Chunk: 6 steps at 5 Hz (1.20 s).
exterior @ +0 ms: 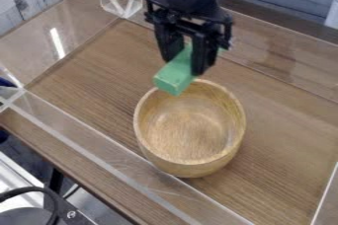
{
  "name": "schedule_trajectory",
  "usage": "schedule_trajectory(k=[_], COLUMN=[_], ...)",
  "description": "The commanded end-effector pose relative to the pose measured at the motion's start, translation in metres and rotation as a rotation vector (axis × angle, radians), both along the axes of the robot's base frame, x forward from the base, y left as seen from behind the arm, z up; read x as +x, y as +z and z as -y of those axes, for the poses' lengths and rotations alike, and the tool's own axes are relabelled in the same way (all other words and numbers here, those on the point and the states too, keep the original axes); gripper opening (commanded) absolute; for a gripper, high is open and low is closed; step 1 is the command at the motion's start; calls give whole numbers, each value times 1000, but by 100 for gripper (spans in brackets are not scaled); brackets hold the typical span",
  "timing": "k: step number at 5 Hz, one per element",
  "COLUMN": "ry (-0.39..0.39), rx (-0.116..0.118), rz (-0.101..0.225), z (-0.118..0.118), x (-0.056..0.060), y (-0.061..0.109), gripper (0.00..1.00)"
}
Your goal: Put the green block in the brown bowl
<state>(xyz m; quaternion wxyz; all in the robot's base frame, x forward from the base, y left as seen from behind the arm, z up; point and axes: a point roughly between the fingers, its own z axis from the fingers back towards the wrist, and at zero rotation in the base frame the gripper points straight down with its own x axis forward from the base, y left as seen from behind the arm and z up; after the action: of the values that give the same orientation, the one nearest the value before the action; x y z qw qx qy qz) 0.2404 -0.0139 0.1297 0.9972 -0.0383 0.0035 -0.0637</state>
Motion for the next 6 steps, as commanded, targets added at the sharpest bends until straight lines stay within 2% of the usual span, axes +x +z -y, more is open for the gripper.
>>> schedule_trajectory(k=[1,3,6], ry=[-20,-47,-46], rx=[-4,0,8], rz=[39,5,-45], z=[13,25,22], x=[-2,-10,-16], y=[4,-18,-49], gripper=[0,0,0])
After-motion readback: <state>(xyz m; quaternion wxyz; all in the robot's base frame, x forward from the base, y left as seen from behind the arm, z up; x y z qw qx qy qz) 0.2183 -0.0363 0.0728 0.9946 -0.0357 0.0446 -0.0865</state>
